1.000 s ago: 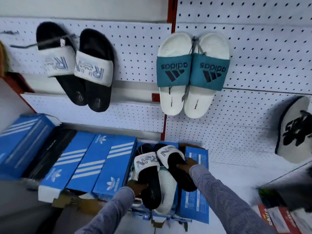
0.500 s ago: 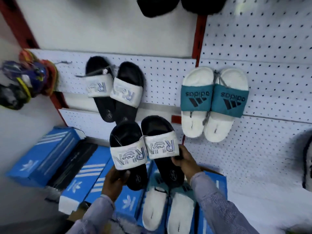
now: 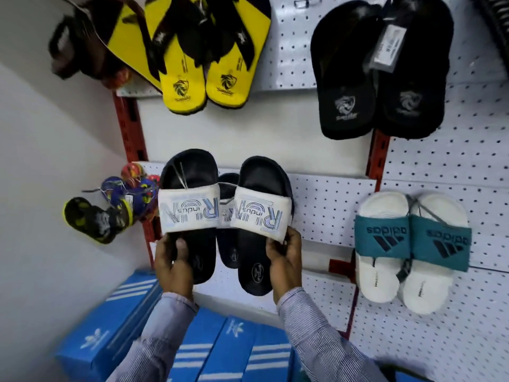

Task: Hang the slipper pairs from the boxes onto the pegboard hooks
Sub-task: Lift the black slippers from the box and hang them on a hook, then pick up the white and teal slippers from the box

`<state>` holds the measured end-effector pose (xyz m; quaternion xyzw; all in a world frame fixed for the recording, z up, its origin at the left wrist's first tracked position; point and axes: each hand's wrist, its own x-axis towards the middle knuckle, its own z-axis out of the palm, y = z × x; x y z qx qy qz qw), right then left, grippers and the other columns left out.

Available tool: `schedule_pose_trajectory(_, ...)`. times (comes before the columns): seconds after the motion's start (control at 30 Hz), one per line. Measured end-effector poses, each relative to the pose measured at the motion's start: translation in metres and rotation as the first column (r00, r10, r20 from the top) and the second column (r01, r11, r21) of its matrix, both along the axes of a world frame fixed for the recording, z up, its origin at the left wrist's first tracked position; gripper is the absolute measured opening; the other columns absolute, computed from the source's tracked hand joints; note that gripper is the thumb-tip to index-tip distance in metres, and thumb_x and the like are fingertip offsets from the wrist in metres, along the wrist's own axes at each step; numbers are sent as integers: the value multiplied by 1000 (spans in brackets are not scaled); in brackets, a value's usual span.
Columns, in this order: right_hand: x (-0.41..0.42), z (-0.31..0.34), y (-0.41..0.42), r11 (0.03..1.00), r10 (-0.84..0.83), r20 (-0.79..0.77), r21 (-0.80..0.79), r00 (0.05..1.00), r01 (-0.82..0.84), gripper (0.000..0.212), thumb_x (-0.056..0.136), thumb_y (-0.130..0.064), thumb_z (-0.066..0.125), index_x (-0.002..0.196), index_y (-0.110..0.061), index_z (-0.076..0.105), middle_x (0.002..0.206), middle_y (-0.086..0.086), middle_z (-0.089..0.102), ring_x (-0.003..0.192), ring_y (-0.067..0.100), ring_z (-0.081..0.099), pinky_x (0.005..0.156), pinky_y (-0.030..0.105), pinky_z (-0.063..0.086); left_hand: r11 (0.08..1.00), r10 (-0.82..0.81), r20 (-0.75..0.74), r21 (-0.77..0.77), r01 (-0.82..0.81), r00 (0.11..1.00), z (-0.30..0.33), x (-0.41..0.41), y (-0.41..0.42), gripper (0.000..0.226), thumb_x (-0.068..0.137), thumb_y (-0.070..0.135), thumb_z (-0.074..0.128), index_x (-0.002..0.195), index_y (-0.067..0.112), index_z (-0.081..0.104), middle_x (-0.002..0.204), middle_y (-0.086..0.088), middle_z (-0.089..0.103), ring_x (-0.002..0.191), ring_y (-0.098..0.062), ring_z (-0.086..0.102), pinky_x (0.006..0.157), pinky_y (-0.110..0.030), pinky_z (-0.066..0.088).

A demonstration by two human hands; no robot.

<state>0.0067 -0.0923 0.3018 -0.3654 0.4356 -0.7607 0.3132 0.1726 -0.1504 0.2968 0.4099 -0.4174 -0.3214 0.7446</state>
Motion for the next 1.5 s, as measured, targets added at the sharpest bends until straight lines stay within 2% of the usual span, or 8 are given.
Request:
schedule_pose_trajectory(0.27, -4, -16, -50, 956, -89, 24, 283, 996, 78, 35, 89, -7, 56, 121, -17, 49, 115, 7, 61, 96, 21, 55, 88, 31, 41, 897, -296, 86, 368, 245, 951, -24, -2, -57, 31, 93, 6, 51, 122, -2, 59, 122, -20, 62, 101, -15, 48, 89, -26, 36)
schedule_pose_trajectory(0.5, -32, -42, -39, 923, -42, -409, 333, 912, 191, 41, 85, -11, 65, 124, -15, 52, 121, 4, 59, 108, 24, 59, 86, 25, 48, 906, -355, 413, 373, 199, 839, -49, 0, -63, 51, 90, 18, 55, 139, 10, 44, 131, -23, 57, 118, -38, 57, 100, -40, 43)
schedule_pose_trajectory(0.73, -69, -107, 30, 868, 1, -982, 96, 190, 488, 74, 87, -26, 51, 151, -23, 14, 162, 1, 9, 149, 21, 7, 120, 42, 12, 988, 129, 943, -149, 45, 306, -91, -32, 26, 78, 80, 41, 58, 147, 13, 31, 155, -17, 30, 139, -35, 32, 105, -51, 32)
schedule_pose_trajectory(0.87, -102, -158, 79, 786, 195, -981, 164, 13, 596, 86, 75, -25, 60, 150, -20, 18, 162, 9, 6, 149, 30, 2, 117, 57, 5, 979, 53, 998, -49, 197, -16, -142, -69, 66, 79, 79, 48, 53, 148, 17, 29, 158, -18, 23, 146, -39, 19, 110, -63, 24)
schedule_pose_trajectory(1.0, -141, -213, 123, 692, 342, -935, 320, 96, 647, 86, 71, -23, 67, 147, -13, 29, 159, 16, 18, 146, 34, 9, 113, 62, 16, 943, -130, 969, 186, 275, -211, -195, -102, 96, 80, 72, 48, 58, 143, 18, 38, 154, -17, 35, 141, -41, 33, 106, -63, 31)
schedule_pose_trajectory(1.13, -172, -265, 162, 411, 496, -740, 661, 454, 628, 85, 80, -31, 60, 150, -13, 17, 160, 12, 12, 146, 34, 16, 117, 48, 25, 800, -539, 802, 583, 140, -257, -256, -129, 123, 80, 79, 51, 48, 146, 15, 23, 145, -13, 43, 128, -37, 47, 100, -50, 44)
schedule_pose_trajectory(1.33, -186, -325, 174, 58, 316, -155, 988, 936, 144, 81, 83, -42, 64, 146, -6, 28, 150, 16, 38, 134, 34, 42, 108, 38, 40, 238, -962, 246, 968, -78, 118, -331, -149, 134, 97, 76, 49, 67, 148, 4, 20, 153, -15, 36, 137, -31, 42, 114, -37, 36)
schedule_pose_trajectory(1.5, -191, -334, 171, 9, 330, -72, 997, 941, 73, 70, 86, -34, 64, 142, -3, 36, 148, 18, 41, 133, 34, 44, 108, 37, 40, 222, -942, 241, 969, -106, 234, -359, -161, 140, 74, 79, 46, 66, 137, 6, 46, 143, -15, 51, 131, -30, 49, 110, -37, 41)
